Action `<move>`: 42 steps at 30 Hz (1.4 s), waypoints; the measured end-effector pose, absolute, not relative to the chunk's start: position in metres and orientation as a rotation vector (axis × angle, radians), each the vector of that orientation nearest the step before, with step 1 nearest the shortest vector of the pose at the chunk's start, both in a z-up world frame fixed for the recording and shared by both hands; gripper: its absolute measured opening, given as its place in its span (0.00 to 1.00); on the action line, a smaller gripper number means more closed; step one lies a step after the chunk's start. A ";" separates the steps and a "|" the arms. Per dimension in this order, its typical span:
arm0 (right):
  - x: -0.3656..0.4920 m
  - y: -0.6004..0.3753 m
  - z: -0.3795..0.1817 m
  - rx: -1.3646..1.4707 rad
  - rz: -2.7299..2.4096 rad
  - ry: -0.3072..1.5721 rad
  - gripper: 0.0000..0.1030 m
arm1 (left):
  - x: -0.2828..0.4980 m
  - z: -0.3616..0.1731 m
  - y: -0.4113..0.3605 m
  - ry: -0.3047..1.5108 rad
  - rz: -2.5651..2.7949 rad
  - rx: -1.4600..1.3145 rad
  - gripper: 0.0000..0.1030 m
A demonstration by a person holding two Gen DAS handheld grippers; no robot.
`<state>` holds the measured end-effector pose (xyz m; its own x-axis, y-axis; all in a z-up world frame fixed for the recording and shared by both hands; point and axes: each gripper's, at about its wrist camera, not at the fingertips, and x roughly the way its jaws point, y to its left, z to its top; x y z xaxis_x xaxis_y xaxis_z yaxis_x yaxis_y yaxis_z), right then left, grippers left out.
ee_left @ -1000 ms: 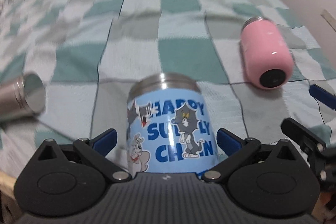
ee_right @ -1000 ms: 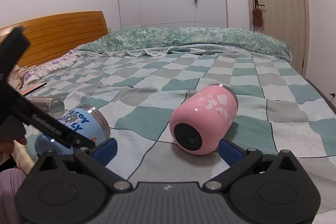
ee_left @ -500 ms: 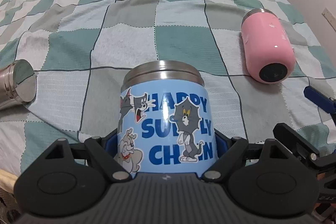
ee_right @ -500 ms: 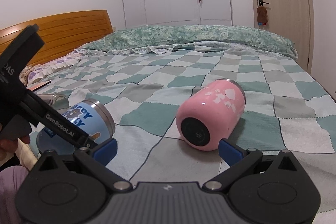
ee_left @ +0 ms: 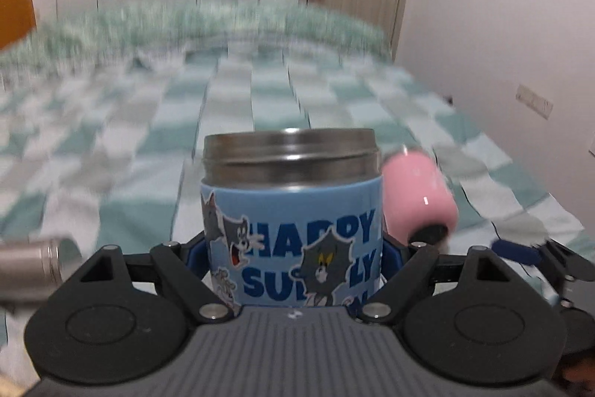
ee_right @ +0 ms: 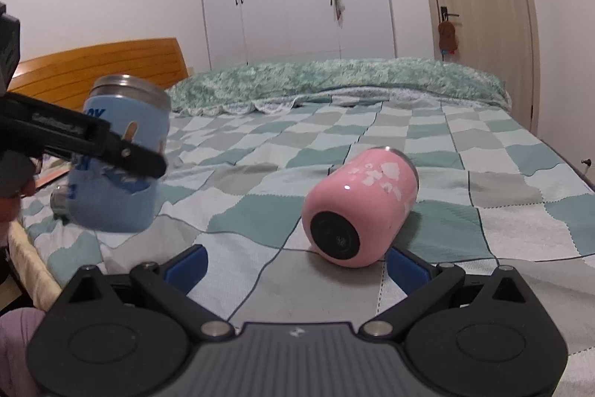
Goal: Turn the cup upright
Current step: 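Grasp the light-blue cup with the left gripper while the right gripper releases it, then rotate the cup rim-up and lower it onto the bed with the left gripper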
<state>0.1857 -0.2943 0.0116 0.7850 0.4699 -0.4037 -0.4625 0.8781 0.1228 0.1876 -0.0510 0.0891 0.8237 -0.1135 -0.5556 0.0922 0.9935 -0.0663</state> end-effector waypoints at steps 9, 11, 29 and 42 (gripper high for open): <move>0.178 -0.289 0.011 0.007 0.480 0.409 1.00 | 0.179 0.019 -0.065 0.340 -0.028 -0.022 0.83; 0.177 -0.289 0.011 0.005 0.475 0.409 1.00 | 0.177 0.011 -0.067 0.326 0.007 -0.014 0.83; 0.153 -0.282 0.016 0.007 0.466 0.377 1.00 | 0.140 0.001 -0.060 0.337 -0.019 -0.028 1.00; 0.087 -0.273 0.014 -0.037 0.361 0.238 1.00 | 0.039 0.047 -0.008 0.178 0.076 -0.006 1.00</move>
<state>0.0874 -0.2730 0.0139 0.9080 0.3453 -0.2372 -0.3539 0.9352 0.0066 0.0389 -0.0078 0.0469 0.9813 0.0755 -0.1769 -0.0765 0.9971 0.0010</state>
